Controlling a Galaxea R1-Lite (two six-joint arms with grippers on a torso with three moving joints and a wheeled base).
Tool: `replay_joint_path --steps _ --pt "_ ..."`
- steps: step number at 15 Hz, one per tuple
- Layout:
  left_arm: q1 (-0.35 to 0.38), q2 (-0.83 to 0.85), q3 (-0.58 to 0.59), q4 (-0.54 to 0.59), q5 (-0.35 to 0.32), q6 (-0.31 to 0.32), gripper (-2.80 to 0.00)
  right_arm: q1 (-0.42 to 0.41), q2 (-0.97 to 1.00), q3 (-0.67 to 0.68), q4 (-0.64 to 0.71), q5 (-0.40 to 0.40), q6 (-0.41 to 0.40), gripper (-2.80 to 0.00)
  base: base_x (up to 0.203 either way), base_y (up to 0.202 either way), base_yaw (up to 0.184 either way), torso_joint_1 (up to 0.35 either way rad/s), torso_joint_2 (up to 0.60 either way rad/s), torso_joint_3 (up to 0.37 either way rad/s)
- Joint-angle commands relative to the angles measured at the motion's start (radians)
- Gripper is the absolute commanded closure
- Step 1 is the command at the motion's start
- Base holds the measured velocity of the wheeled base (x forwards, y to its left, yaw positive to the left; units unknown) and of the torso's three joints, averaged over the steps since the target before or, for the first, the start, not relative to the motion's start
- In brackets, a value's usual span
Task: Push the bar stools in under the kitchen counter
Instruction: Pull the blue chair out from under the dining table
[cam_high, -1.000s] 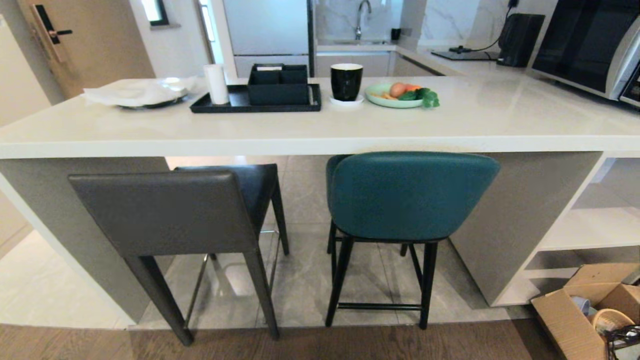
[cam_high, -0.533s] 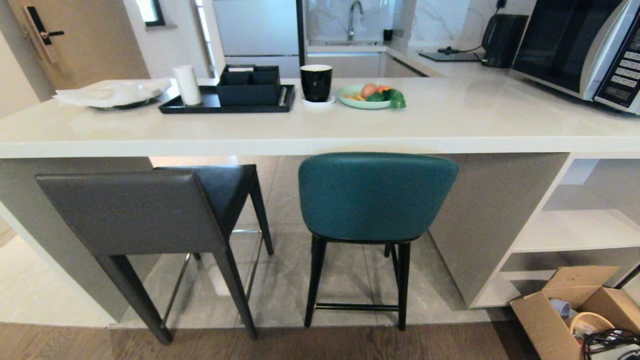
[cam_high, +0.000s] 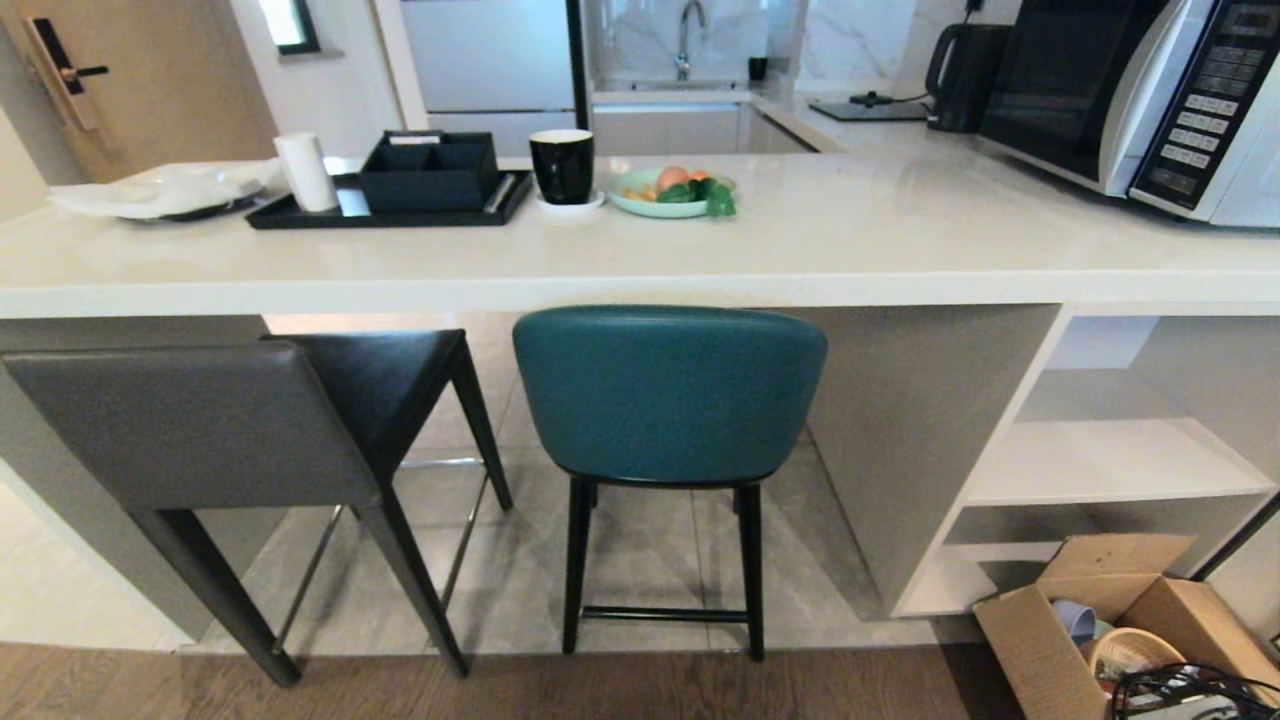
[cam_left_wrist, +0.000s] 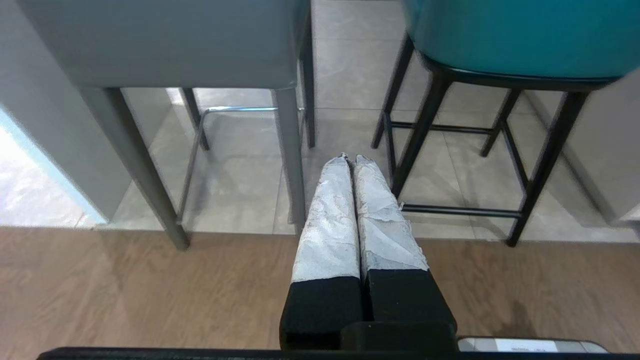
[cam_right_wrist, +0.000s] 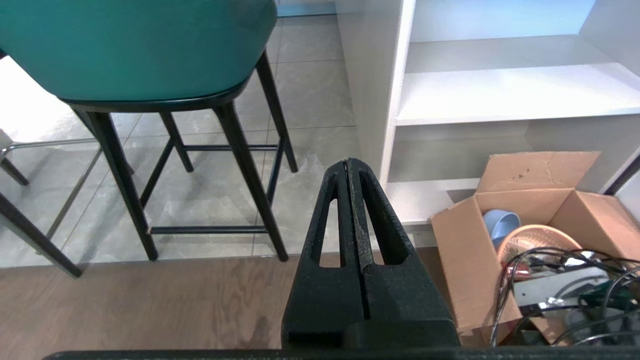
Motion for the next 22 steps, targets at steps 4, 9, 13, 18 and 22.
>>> replay_joint_path --steps 4,9,13,18,22 --pt "0.000 0.000 0.000 0.001 0.000 0.000 0.00 0.000 0.000 0.002 0.000 0.000 0.001 0.00 0.000 -0.024 0.000 0.001 0.00 0.001" --pt "0.000 0.000 0.000 0.001 0.000 0.000 0.00 0.000 0.000 0.002 0.000 0.000 0.001 0.00 0.017 0.000 0.000 0.000 0.00 0.000" --pt "-0.001 0.000 0.000 0.000 0.000 0.000 0.00 0.000 0.000 0.002 0.000 0.000 0.001 0.00 0.188 0.000 0.001 0.001 0.00 0.003" --pt "-0.001 0.000 -0.001 0.001 0.000 0.000 0.00 0.000 0.000 0.002 0.000 0.000 0.001 0.00 0.192 0.000 0.001 0.004 0.00 0.001" --pt "0.000 0.000 0.000 0.000 0.000 0.000 0.00 0.000 0.000 0.002 0.000 0.000 0.001 0.00 0.193 0.000 0.001 0.005 0.01 0.005"
